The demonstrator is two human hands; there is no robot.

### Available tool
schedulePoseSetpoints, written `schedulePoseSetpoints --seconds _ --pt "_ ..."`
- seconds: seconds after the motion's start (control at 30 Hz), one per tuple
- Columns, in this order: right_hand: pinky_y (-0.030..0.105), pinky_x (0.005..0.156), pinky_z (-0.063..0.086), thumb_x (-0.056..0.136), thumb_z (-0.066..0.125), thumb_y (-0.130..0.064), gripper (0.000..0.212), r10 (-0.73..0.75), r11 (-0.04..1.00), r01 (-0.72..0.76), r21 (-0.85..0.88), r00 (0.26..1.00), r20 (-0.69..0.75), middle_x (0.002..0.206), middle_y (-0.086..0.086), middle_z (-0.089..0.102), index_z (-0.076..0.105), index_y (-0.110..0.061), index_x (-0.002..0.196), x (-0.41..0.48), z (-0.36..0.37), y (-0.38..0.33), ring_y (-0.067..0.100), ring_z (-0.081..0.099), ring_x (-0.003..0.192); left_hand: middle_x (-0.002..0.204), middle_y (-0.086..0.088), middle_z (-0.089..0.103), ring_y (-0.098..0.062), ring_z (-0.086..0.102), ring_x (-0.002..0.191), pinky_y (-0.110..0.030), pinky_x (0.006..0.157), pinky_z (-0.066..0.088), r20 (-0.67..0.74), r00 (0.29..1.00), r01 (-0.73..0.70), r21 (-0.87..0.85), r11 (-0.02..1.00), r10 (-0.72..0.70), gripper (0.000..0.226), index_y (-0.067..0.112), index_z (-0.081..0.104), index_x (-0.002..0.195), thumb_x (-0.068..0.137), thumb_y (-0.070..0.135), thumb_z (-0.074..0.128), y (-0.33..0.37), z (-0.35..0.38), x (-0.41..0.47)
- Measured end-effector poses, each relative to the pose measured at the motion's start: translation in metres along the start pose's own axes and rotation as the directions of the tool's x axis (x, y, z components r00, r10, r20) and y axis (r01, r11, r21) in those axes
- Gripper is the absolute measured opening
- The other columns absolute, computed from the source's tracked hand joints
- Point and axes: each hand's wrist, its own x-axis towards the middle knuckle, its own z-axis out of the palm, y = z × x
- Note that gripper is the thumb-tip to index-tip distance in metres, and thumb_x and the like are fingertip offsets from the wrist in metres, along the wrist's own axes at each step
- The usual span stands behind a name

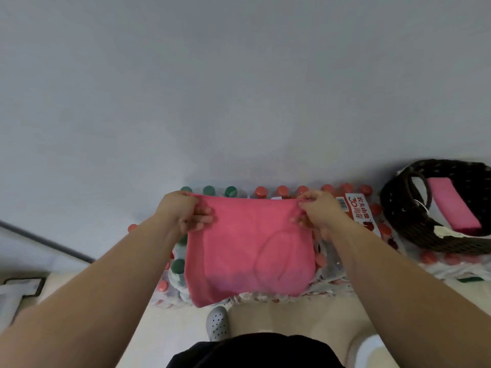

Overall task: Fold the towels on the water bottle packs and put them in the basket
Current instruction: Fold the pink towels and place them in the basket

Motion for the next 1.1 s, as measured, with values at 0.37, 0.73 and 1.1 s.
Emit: schedulePoseSetpoints --seconds 0.37,0.73,1.1 --pt "0.031 0.068 0.052 0.095 0.052 0.005 0.02 -0.042 0.982 0.037 0.186 0.999 0.025 0.084 0.01 0.065 0.061 -0.012 0.09 0.042 0.003 -0.036 0.021 0.065 0.07 0.088 -0.017 0.072 -0.026 0.069 0.075 -0.037 0.075 0.057 -0.034 0.975 -0.224 -0.19 0.956 0.221 0.017 0.015 0.056 0.084 0.096 0.004 0.051 0.032 0.016 0.035" --pt "0.028 0.072 0.057 0.082 0.069 0.0 0.018 -0.284 0.959 0.284 0.004 0.958 0.026 0.09 0.007 0.074 0.075 -0.016 0.087 0.031 -0.024 -0.026 0.018 0.068 0.082 0.092 -0.013 0.075 -0.024 0.07 0.085 -0.043 0.082 0.052 -0.047 0.914 -0.404 -0.058 0.913 0.402 0.015 0.01 0.074 0.094 0.088 0.001 0.063 0.008 -0.001 0.012" --pt "0.042 0.068 0.056 0.087 0.07 -0.002 0.022 -0.291 0.936 0.318 -0.152 0.941 0.175 0.087 -0.008 0.074 0.076 -0.023 0.089 -0.053 -0.041 0.051 0.025 0.069 0.076 0.063 -0.001 0.067 -0.016 0.057 0.056 -0.034 0.055 0.047 -0.182 0.908 -0.365 0.097 0.926 0.377 0.017 0.007 0.075 0.077 0.09 0.017 0.069 -0.069 -0.014 -0.05"
